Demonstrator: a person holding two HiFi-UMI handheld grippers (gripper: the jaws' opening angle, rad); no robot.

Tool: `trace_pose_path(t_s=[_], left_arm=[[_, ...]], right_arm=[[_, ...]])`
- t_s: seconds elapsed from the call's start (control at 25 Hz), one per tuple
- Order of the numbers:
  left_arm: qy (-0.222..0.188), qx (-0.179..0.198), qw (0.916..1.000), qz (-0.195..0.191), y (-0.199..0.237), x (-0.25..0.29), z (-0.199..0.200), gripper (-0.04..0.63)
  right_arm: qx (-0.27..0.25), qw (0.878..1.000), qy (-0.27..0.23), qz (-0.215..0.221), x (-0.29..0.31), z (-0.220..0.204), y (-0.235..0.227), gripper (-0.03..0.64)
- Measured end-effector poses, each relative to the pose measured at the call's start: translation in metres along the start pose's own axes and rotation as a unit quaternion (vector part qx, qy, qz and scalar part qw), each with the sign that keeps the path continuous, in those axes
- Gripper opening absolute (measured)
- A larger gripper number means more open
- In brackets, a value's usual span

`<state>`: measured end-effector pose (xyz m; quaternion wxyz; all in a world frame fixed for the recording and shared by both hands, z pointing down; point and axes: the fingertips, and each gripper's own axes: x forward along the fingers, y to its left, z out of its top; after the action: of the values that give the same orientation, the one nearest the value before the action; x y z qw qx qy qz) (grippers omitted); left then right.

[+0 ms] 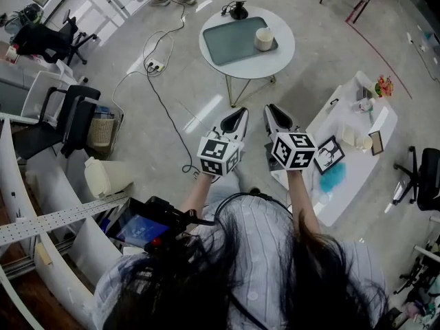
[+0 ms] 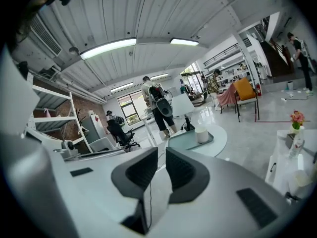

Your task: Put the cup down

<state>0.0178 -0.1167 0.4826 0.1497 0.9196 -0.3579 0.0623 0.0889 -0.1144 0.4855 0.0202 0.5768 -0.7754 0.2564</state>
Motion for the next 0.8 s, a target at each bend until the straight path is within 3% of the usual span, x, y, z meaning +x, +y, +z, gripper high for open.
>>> trace_pose_path(t_s=[0.8], left_arm=[[-0.009,-0.007,0.9989,0.045,-0.088,-0.06,-0.043,0.021]], right_arm=[[-0.001,0.998,-0.008,0.069,-0.107,-0.037,0.008,0.066]])
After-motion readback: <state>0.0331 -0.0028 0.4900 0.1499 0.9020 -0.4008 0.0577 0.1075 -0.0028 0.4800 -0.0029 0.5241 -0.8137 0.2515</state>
